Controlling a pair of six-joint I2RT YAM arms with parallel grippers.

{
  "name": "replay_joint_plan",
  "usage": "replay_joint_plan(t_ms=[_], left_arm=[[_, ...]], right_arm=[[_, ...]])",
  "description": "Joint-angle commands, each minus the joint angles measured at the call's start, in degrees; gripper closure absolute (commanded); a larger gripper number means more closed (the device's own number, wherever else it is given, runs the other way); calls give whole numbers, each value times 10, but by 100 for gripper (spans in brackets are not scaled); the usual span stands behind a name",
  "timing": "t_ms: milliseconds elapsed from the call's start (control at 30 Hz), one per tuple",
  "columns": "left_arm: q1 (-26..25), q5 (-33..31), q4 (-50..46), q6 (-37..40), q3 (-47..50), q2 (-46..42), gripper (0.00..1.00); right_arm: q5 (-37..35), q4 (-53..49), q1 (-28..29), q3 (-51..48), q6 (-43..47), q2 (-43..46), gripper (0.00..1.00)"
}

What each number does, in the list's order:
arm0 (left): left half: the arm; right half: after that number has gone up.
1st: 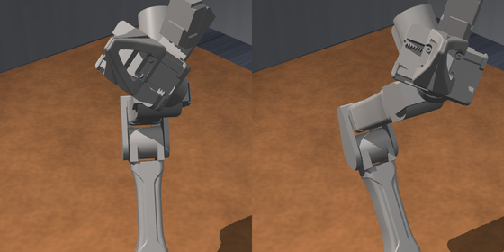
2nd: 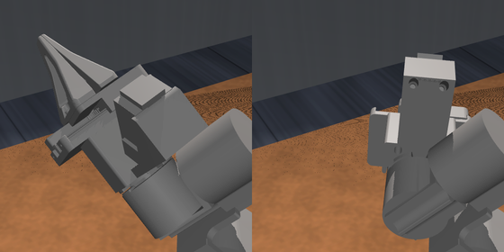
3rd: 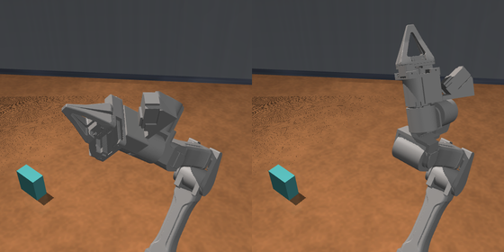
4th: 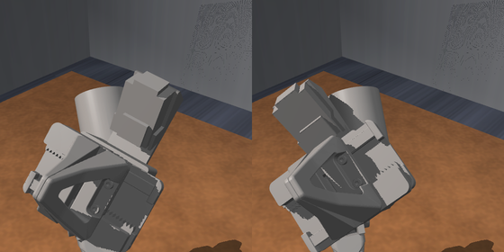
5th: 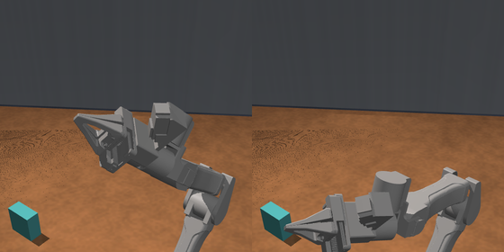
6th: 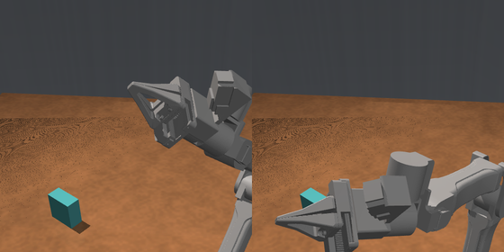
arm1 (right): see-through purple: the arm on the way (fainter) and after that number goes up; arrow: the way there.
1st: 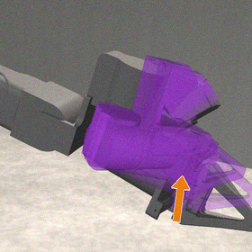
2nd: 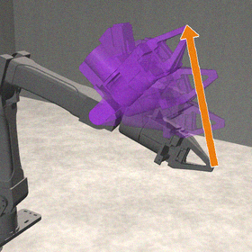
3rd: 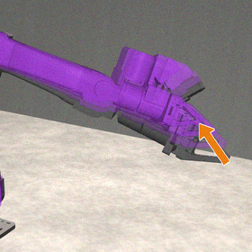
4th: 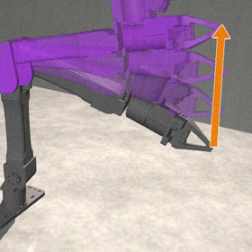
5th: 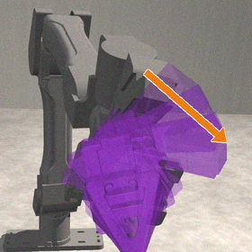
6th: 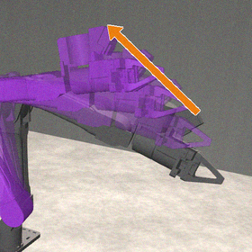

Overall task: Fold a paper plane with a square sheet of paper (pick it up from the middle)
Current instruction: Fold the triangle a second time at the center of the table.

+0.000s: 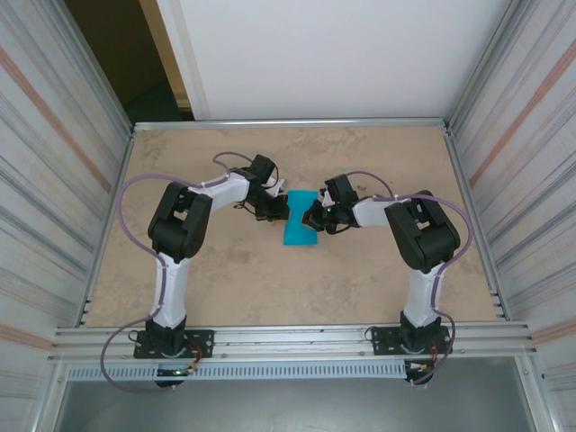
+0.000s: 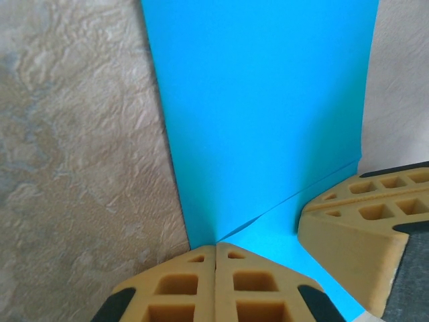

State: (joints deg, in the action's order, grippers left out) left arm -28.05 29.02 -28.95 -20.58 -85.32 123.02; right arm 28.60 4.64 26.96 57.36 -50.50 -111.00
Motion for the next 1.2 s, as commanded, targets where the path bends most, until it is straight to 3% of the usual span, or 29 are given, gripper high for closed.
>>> replay_joint_plan(t_ms=[0,233,367,567,1167], left_arm=[[5,-27,-23,7,-5,28,100],[5,7,-10,-15,-27,-26,94],[0,39,39,-55,19,-88,88],[-28,38,59,-91,94,-135,88],[-62,53,49,-98,86,-67,93]], right_arm=[[-6,-22,3,-15,7,-20,100],[-37,-72,4,-19,10,-31,100],[-52,-86,6,-21,10,-33,100],[-68,-113,9,-13,8,-41,100],[-79,-132,13,-7,-1,-53,100]])
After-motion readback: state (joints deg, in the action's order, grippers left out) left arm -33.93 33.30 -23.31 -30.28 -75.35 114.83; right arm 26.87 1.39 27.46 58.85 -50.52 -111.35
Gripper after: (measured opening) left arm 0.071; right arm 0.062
